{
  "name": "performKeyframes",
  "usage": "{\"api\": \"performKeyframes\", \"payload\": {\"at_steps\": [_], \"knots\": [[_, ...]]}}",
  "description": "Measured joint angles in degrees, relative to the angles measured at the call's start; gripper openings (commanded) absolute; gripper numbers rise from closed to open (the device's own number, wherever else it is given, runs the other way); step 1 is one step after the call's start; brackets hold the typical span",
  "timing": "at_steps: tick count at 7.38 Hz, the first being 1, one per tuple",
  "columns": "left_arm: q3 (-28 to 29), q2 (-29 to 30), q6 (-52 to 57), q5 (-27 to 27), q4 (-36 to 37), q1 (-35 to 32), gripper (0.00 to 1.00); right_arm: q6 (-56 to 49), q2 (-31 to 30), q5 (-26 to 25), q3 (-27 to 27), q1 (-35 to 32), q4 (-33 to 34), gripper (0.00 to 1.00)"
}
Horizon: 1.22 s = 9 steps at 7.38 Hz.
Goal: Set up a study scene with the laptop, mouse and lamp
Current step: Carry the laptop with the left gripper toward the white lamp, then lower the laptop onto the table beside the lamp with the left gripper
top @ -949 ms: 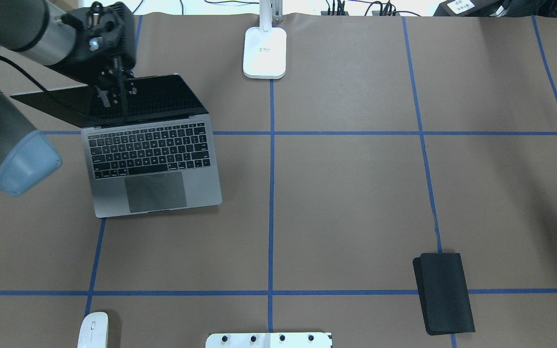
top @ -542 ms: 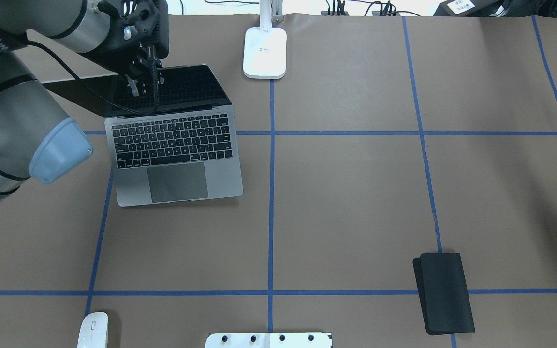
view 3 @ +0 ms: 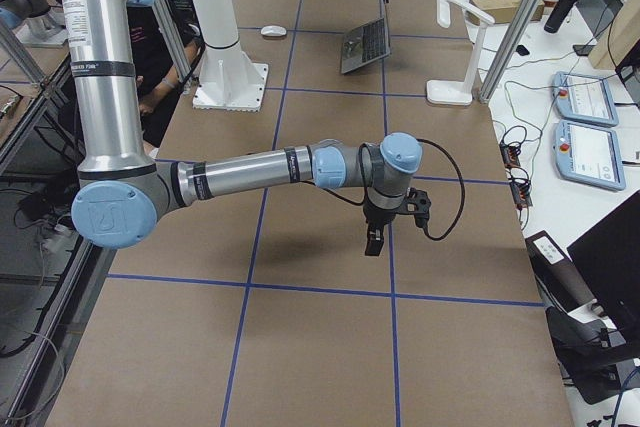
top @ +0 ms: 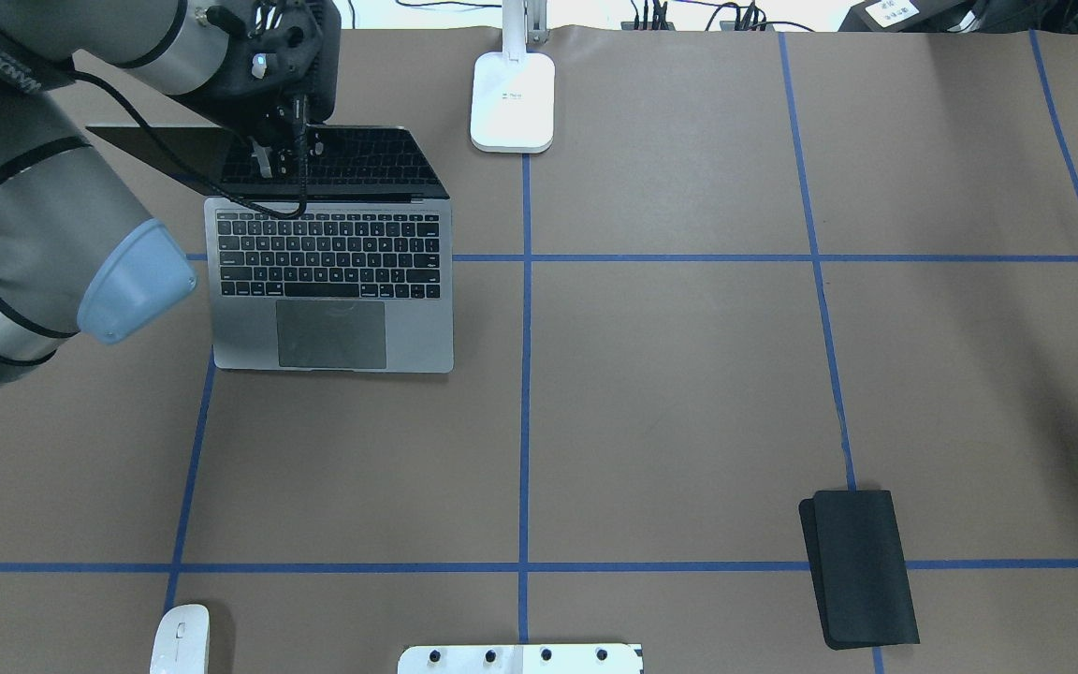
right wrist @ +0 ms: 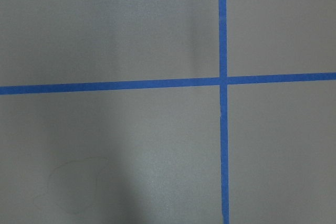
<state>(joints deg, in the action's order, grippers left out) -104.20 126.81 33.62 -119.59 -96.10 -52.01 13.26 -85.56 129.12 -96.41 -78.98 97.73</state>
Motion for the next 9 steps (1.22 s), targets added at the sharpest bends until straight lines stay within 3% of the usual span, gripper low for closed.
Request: {"api": "performKeyframes", "payload": {"at_steps": [9], "knots": [[5.4, 3.0, -0.9, 1.7, -1.0, 0.4, 0.00, 0.4, 0.1, 0.2, 0.7, 0.1, -0.1, 1.00]]}}
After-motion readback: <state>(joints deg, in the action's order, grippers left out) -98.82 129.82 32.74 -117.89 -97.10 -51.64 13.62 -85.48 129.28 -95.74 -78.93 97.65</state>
